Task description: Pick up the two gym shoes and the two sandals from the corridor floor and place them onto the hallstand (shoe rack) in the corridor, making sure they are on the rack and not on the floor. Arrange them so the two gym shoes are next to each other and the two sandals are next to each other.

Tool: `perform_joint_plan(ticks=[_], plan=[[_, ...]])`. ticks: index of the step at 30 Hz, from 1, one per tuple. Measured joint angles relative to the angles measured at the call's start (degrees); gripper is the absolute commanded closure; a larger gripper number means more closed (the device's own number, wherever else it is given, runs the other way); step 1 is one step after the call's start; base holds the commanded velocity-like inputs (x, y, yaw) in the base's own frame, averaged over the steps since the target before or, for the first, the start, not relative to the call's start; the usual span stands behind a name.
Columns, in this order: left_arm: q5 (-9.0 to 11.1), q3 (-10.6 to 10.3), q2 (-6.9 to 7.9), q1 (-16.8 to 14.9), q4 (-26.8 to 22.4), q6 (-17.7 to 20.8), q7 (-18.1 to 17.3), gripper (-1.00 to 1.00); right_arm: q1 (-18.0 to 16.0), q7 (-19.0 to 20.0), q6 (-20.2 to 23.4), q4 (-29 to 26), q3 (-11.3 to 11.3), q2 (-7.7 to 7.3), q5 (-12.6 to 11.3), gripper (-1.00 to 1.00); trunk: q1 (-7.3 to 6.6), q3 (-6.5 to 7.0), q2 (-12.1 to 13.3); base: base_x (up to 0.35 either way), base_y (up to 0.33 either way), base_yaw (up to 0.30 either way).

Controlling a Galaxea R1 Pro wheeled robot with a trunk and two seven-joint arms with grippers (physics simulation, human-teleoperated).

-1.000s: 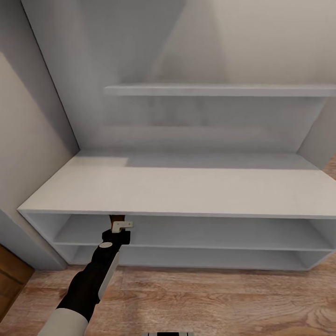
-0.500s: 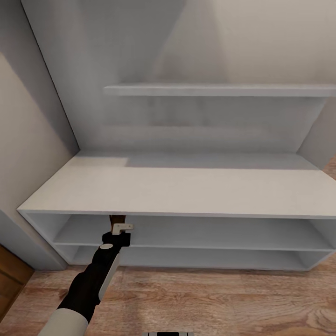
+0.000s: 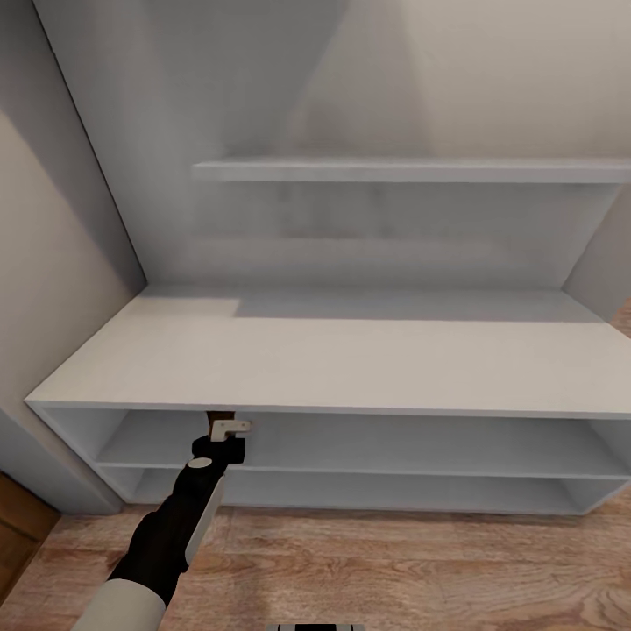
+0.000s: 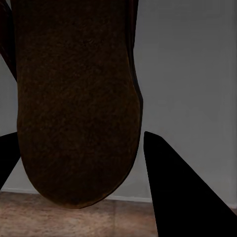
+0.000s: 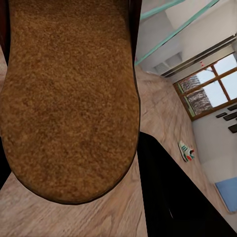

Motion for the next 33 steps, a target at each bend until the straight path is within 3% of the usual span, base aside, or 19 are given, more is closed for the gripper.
perform_joint_plan(ticks=[20,21,33], plan=[[0.0,-0.01,0.0,0.0,0.02,0.04,0.0,1.0,0.0,0.0,0.0,0.0,-0.01,-0.01,0.0,1.0,0.0,0.0,0.0,0.001,0.0,0.0],[0.0,0.0,0.0,0.0,0.02,0.05,0.0,-1.0,0.0,0.0,0.0,0.0,0.0,0.01,0.0,1.0,0.0,0.0,0.0,0.0,0.0,0.0],[-0.07,-0.02,0.0,0.0,0.01,0.06,-0.11,-1.0,0.0,0.05,-0.02,0.0,0.0,0.02,-0.02,1.0,0.0,0.0,0.0,0.0,0.0,0.0]])
